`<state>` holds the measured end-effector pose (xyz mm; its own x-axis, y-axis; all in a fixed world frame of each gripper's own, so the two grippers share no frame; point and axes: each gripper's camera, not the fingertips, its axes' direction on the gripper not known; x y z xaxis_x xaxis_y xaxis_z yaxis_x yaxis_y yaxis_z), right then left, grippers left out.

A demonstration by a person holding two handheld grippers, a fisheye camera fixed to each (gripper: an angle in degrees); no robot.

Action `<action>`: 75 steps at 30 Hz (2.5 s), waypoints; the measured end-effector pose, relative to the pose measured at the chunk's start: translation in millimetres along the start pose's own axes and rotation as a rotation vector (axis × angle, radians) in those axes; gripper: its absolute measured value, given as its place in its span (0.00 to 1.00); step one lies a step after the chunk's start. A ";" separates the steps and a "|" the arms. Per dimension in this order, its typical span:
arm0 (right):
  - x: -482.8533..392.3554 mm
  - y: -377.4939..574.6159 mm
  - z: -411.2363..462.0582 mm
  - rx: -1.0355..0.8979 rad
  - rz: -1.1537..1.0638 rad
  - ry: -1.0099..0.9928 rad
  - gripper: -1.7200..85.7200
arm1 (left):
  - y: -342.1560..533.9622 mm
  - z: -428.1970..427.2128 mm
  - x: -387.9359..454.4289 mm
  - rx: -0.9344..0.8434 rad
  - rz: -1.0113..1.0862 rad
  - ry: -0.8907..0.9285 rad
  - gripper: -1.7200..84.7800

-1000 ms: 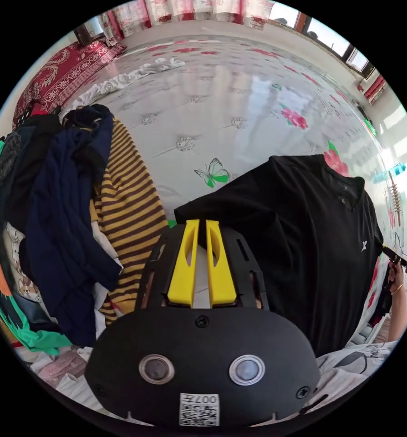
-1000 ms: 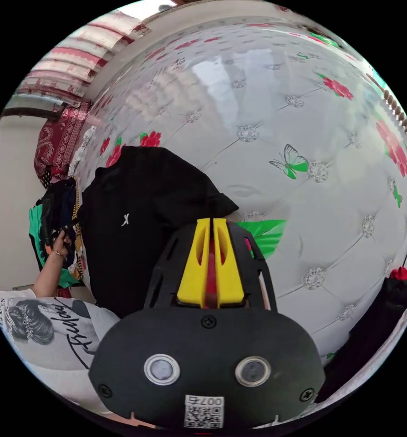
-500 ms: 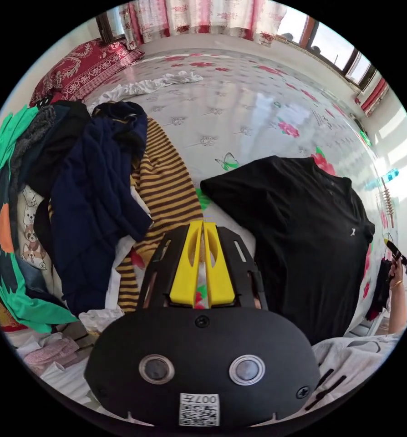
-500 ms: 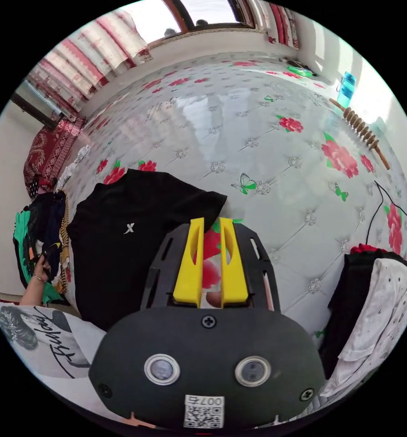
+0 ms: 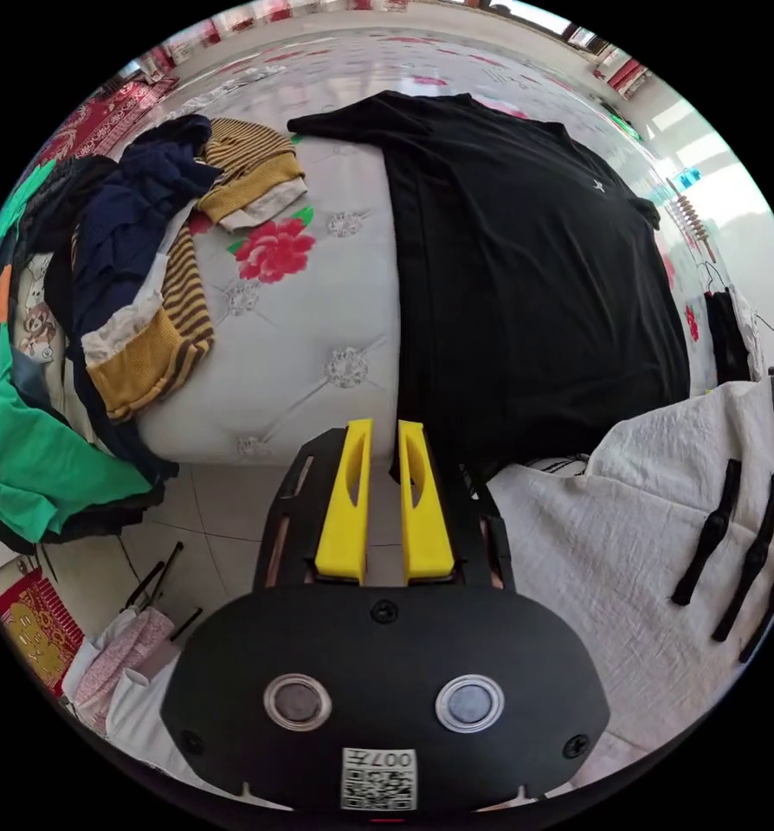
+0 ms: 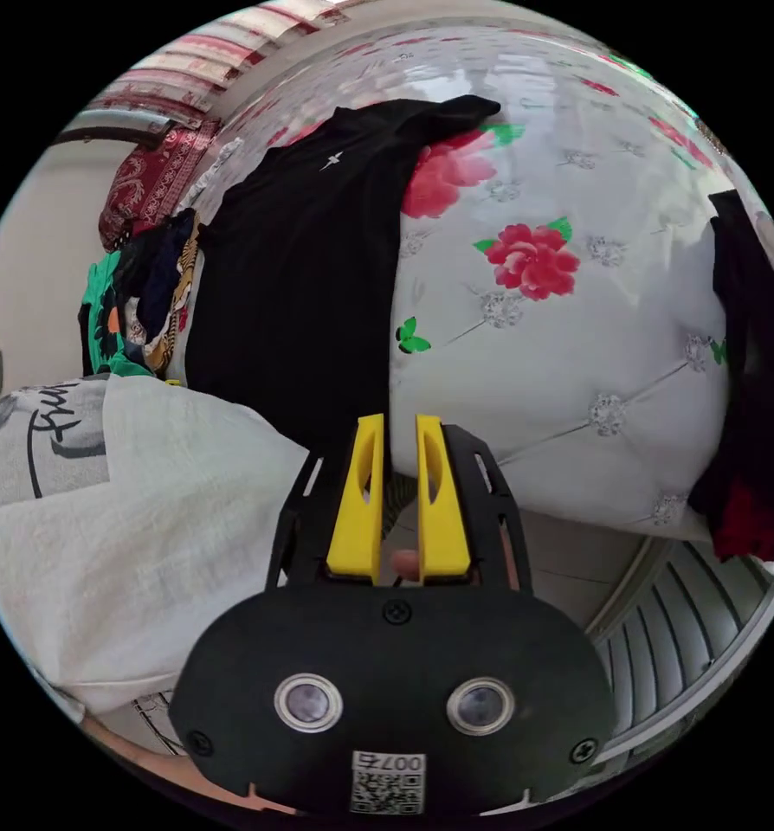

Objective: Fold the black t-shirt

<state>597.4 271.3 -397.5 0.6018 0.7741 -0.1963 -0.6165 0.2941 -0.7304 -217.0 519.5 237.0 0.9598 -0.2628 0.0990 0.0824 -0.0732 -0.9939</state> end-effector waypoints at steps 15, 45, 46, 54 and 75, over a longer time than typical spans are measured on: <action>22.3 46.4 55.2 -0.186 -0.095 -0.140 0.04 | 12.5 83.4 -3.1 -0.208 0.082 -0.066 0.05; 67.9 90.7 -87.6 0.188 -0.055 -0.634 0.02 | 27.5 -14.9 -185.5 0.218 0.054 0.649 0.02; 67.7 76.9 -98.6 0.238 -0.046 -0.650 0.02 | 10.8 -17.2 -194.9 0.236 -0.039 0.646 0.02; 31.5 -10.4 -131.5 0.492 0.095 -0.371 0.04 | -61.4 -25.9 -202.3 0.319 -0.368 0.513 0.10; -88.9 -8.3 -40.2 0.031 -0.151 0.060 0.03 | -30.7 -13.5 -149.6 0.046 0.080 0.175 0.01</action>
<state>569.4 177.5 -400.3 0.7171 0.6857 -0.1251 -0.5317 0.4220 -0.7343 -366.8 548.0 253.3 0.9028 -0.4294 0.0221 0.0234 -0.0022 -0.9997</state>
